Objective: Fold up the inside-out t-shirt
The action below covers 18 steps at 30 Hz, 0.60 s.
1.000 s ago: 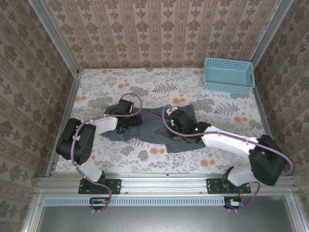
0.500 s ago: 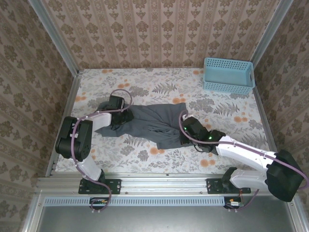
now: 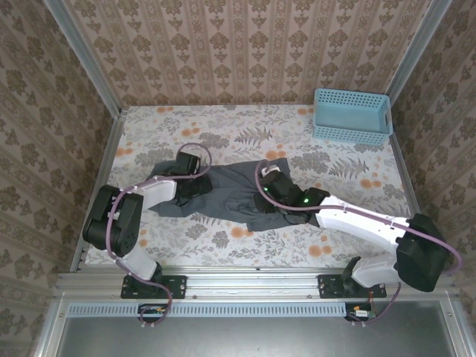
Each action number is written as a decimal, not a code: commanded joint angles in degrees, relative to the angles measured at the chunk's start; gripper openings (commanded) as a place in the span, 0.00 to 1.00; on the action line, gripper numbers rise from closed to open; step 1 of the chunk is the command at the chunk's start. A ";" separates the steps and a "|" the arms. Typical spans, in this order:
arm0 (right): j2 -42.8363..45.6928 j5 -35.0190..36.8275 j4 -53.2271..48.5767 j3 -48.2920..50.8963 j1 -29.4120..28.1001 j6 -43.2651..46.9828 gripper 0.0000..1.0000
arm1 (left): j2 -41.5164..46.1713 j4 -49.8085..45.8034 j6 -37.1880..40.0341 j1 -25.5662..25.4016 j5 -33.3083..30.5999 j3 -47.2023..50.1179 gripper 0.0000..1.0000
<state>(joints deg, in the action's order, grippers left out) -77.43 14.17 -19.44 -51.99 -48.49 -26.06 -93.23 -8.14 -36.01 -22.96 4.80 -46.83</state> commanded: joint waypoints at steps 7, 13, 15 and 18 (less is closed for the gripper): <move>-5.17 7.25 -10.24 -5.21 -4.38 0.32 0.51 | 0.59 -3.46 0.15 -0.24 -1.02 0.60 0.47; -9.74 7.90 -10.70 -6.85 -4.96 -2.71 0.48 | 0.35 -2.98 -0.11 -0.20 -0.85 0.49 0.48; -11.36 8.78 -10.96 -7.92 -4.95 -3.09 0.47 | 0.05 -3.02 -0.11 -0.24 -0.75 0.36 0.48; -13.89 11.15 -13.12 -9.72 -4.91 -3.77 0.41 | -0.26 -3.02 -0.17 -0.24 -0.75 0.43 0.48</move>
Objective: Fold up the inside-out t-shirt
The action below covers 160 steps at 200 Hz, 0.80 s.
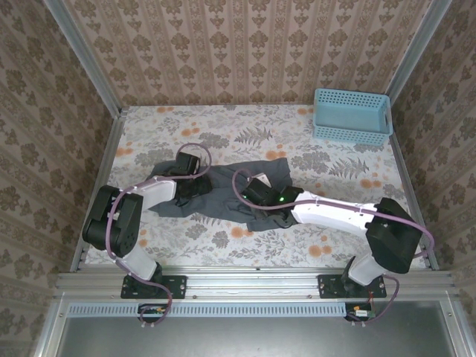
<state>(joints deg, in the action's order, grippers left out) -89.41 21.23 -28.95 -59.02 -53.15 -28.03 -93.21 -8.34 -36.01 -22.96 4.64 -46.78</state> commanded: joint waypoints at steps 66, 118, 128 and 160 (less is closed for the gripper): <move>12.53 9.74 -8.75 3.75 0.32 -2.16 0.07 | -0.93 -4.09 -0.09 0.66 -2.35 0.43 0.49; 18.26 -5.09 0.62 15.02 10.87 -5.70 0.08 | -0.99 -2.80 1.36 -1.36 -0.26 -0.34 0.50; 17.66 -6.22 2.61 14.47 12.09 -4.69 0.11 | -0.93 -2.97 1.87 -2.47 -0.46 -0.85 0.51; 11.88 -7.40 3.92 6.84 17.88 -0.98 0.12 | -0.64 -3.11 2.74 -5.29 -1.31 -1.99 0.53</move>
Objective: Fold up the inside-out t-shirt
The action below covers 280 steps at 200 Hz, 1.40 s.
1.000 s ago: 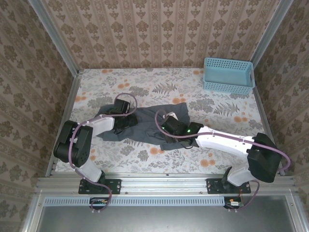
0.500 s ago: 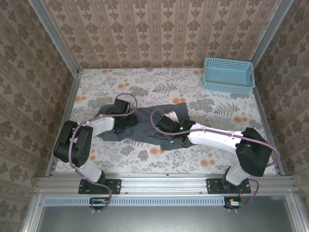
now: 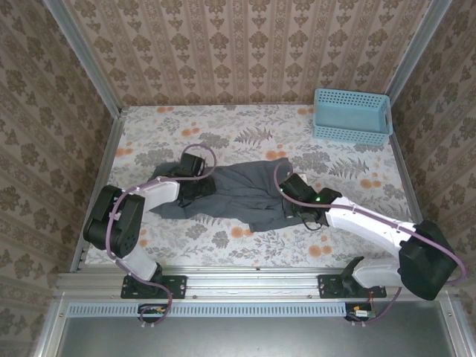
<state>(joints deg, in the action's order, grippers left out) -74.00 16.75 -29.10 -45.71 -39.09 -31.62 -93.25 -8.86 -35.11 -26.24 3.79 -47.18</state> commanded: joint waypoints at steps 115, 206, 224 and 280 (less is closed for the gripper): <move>-14.41 2.50 -4.39 -21.14 7.90 9.85 0.48 | 1.99 -1.43 2.60 -5.52 -1.51 -0.04 0.61; -17.94 -4.71 -2.80 -19.85 -1.39 0.11 0.45 | 5.12 -0.27 1.26 -6.46 -1.76 2.15 0.64; -20.88 -6.22 -1.84 -21.45 -1.03 -0.09 0.43 | 5.14 -0.41 1.36 -6.46 -1.94 2.23 0.64; -26.61 -4.48 -2.45 -24.04 -0.72 0.52 0.37 | 5.43 0.67 0.48 -6.54 -1.77 3.53 0.65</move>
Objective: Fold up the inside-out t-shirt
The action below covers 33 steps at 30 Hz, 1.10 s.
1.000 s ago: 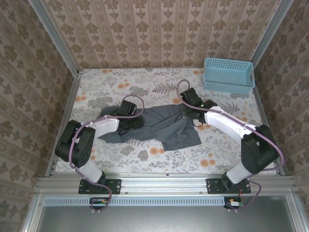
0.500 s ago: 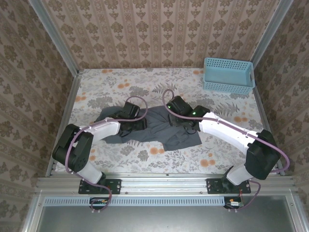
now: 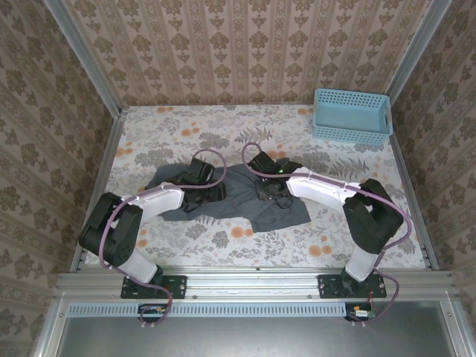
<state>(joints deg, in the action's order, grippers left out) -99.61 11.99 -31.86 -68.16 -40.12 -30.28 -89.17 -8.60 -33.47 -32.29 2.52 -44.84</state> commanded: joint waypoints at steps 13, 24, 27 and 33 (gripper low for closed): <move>-6.44 1.72 0.88 -5.46 1.11 0.51 0.36 | 0.85 0.70 -1.06 -1.17 -0.11 1.12 0.66; -12.60 -0.17 1.79 -14.28 1.34 4.95 0.08 | 1.16 2.40 -2.80 -2.59 -0.85 2.57 0.67; -11.32 0.11 1.98 -15.02 1.79 5.69 0.00 | 1.07 1.87 -2.30 -2.85 -0.85 2.21 0.67; -4.53 -0.13 2.12 -11.26 1.98 5.72 0.18 | 1.11 1.79 -1.94 -2.86 -1.22 2.04 0.68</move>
<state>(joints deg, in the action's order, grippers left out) -109.71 11.94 -29.45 -81.03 -38.35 -25.21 -89.12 -6.70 -34.79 -34.79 1.45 -43.03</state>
